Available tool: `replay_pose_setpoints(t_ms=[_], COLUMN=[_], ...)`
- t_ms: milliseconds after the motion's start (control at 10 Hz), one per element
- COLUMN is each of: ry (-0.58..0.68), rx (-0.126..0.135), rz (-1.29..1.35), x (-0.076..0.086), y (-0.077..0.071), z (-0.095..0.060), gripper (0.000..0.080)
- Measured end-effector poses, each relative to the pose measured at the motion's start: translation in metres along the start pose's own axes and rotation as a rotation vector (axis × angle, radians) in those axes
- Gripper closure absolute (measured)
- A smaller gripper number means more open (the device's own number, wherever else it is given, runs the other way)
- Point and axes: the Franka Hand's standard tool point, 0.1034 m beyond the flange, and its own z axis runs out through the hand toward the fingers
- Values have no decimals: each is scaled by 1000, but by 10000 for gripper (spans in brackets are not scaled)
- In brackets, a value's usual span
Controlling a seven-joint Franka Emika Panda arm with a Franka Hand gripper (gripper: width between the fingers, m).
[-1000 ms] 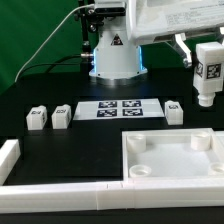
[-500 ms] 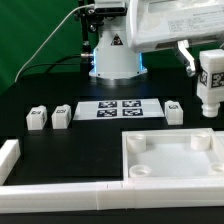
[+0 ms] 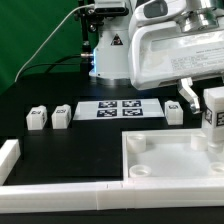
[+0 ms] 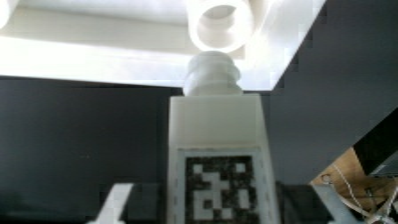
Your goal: Assemble one leg
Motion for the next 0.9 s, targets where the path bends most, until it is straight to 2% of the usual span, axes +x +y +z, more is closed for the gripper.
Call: replay_pose_setpoints(t_ms=[300, 900], ry=[-14, -10], rx=[4, 6], rz=[-3, -4], x=[-15, -15], y=[-2, -4], z=[13, 23], gripper=[508, 508])
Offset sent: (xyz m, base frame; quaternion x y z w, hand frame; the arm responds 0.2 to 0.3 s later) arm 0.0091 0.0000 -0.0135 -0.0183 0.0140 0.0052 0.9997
